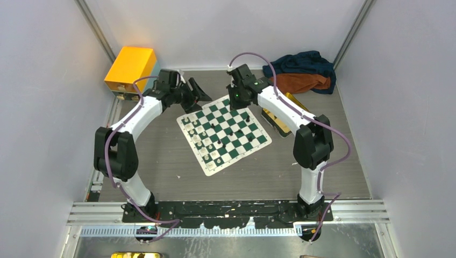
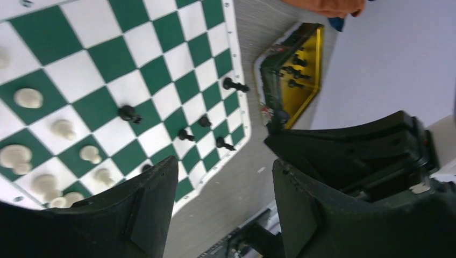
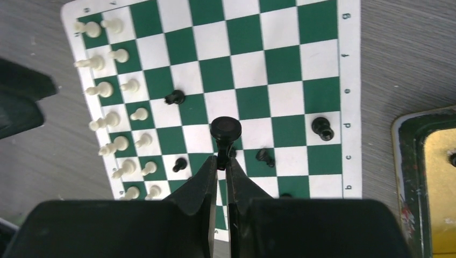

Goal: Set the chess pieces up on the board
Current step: Pick up the chess piece from the chessboard.

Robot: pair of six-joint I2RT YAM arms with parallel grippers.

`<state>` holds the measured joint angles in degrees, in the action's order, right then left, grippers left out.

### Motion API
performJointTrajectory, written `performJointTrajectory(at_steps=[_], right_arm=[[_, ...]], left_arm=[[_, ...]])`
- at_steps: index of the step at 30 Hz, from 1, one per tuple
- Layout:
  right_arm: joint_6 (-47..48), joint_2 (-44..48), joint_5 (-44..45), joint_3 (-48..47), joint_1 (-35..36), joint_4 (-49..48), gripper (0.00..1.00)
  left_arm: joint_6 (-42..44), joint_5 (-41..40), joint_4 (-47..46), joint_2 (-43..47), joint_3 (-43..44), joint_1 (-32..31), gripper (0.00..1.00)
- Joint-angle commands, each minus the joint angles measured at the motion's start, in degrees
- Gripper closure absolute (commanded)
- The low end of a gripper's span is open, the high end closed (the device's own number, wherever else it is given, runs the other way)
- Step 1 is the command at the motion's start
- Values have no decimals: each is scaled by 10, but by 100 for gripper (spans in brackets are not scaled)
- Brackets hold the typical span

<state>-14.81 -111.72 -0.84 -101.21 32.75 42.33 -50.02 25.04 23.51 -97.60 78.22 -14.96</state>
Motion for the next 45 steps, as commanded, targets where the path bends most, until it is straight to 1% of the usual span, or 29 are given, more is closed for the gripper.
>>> performJointTrajectory(at_steps=[1, 4, 10, 17, 23, 35, 38, 45], right_arm=[[18, 48, -74, 19, -2, -34, 94], [15, 57, -94, 22, -1, -37, 94], [16, 61, -112, 22, 5, -38, 94], [17, 44, -128, 0, 9, -37, 94], [18, 30, -139, -12, 12, -37, 94], [22, 18, -145, -15, 13, -37, 94], [22, 15, -145, -13, 12, -37, 94], [22, 11, -143, -18, 13, -37, 94]], left_arm=[[-94, 85, -83, -12, 14, -2, 35], [-116, 99, -92, -28, 22, -14, 35], [-150, 102, -129, -51, 28, -38, 36], [-158, 101, -136, -70, 40, -64, 37], [-157, 101, -135, -87, 49, -71, 40], [-151, 106, -135, -92, 46, -72, 50], [-151, 111, -136, -90, 48, -72, 56], [-143, 114, -128, -81, 40, -72, 62]])
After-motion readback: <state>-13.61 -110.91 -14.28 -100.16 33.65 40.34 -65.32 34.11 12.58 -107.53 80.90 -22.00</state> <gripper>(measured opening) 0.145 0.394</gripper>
